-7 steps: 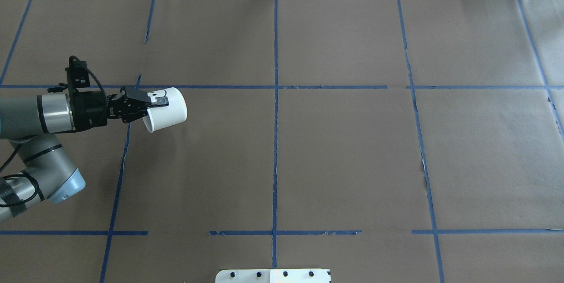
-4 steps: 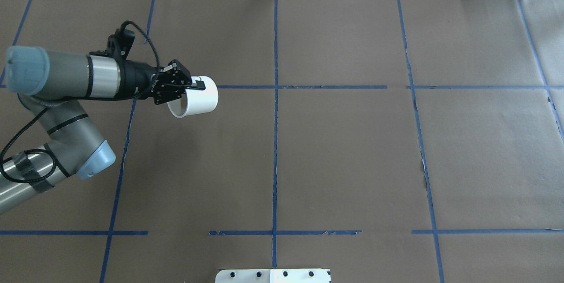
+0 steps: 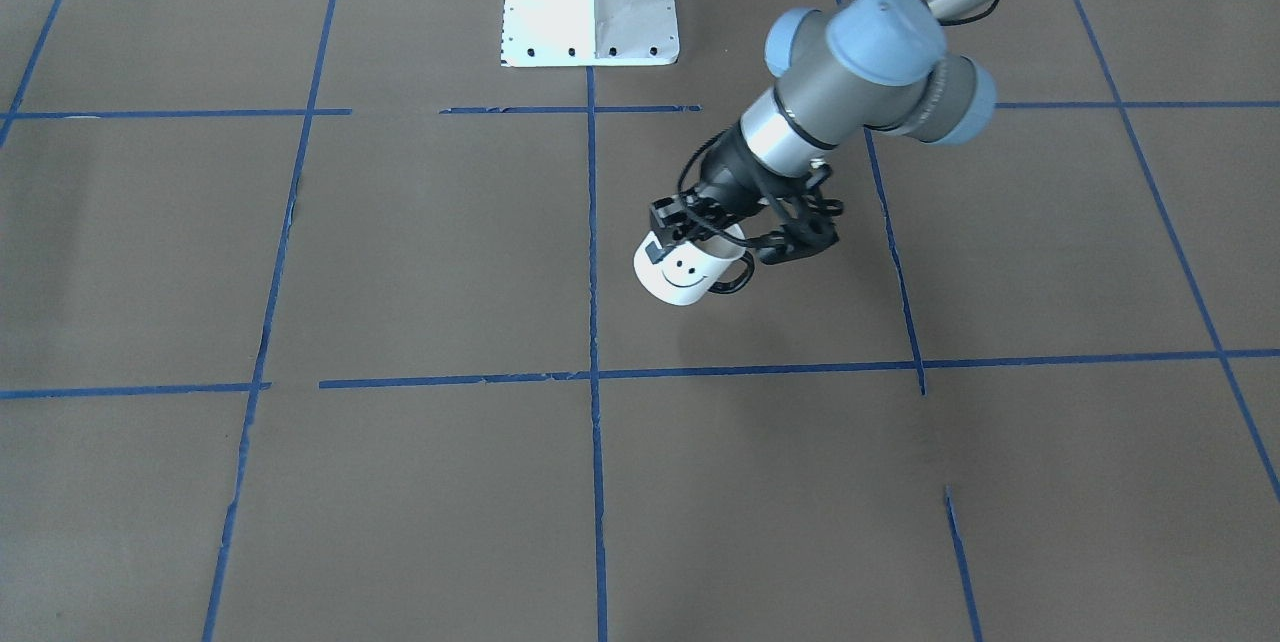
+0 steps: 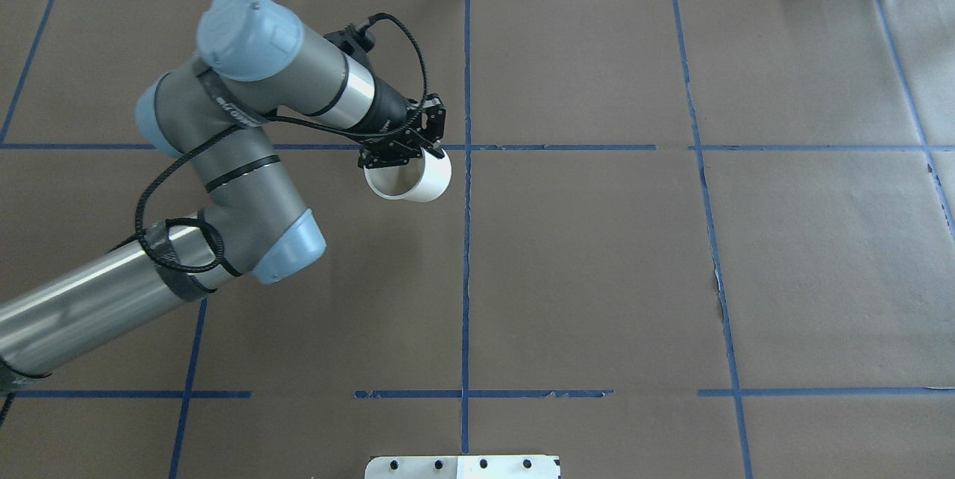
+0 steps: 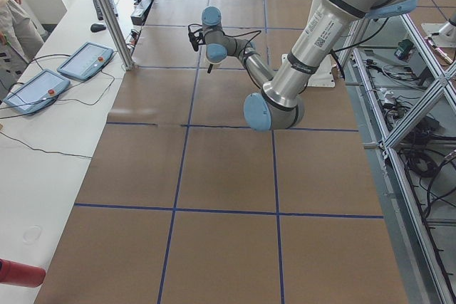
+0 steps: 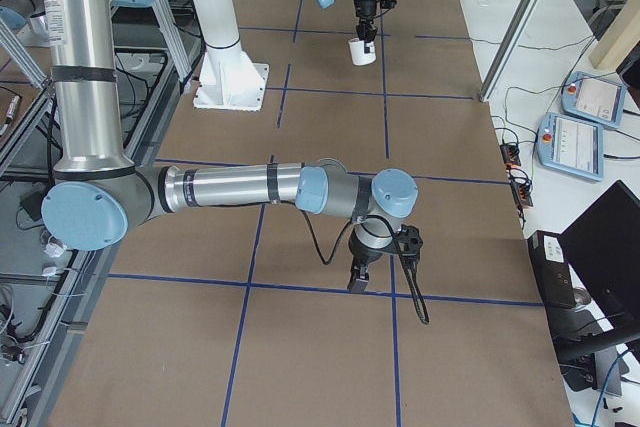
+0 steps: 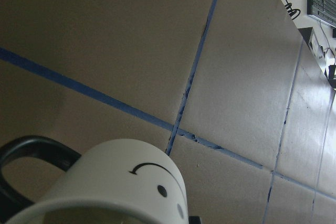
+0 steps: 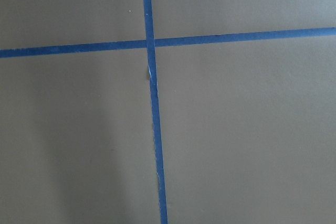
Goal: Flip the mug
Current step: 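Lift the mug with the left gripper and rotate it upright, moving farther out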
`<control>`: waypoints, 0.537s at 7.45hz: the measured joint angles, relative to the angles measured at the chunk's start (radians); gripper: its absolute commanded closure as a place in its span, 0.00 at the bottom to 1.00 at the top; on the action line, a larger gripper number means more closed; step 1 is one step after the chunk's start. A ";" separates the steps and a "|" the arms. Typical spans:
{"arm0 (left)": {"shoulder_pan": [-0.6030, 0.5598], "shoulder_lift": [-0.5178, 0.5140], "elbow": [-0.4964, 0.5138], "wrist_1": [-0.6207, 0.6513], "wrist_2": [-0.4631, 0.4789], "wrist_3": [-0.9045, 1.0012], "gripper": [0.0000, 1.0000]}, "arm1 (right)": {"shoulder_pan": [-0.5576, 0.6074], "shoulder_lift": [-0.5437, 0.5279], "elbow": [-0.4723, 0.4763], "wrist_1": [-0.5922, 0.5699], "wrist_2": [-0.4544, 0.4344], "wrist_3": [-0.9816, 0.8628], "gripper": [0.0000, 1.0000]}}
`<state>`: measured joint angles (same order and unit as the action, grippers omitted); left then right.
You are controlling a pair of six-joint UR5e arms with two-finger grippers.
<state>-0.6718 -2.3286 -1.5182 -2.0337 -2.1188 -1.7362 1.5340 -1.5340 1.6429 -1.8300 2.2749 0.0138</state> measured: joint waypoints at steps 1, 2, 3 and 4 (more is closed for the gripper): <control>0.023 -0.087 0.071 0.110 -0.001 0.014 1.00 | 0.000 0.000 0.000 0.000 0.000 0.000 0.00; 0.041 -0.163 0.160 0.191 -0.001 0.021 1.00 | 0.000 0.000 0.000 0.000 0.000 0.000 0.00; 0.062 -0.206 0.221 0.247 -0.001 0.028 1.00 | 0.000 0.000 0.000 0.000 0.000 0.000 0.00; 0.082 -0.225 0.250 0.286 -0.001 0.035 1.00 | 0.000 -0.001 0.000 0.000 0.000 0.000 0.00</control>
<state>-0.5897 -2.5534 -1.2686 -1.7474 -2.1199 -1.7008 1.5340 -1.5345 1.6429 -1.8300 2.2749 0.0138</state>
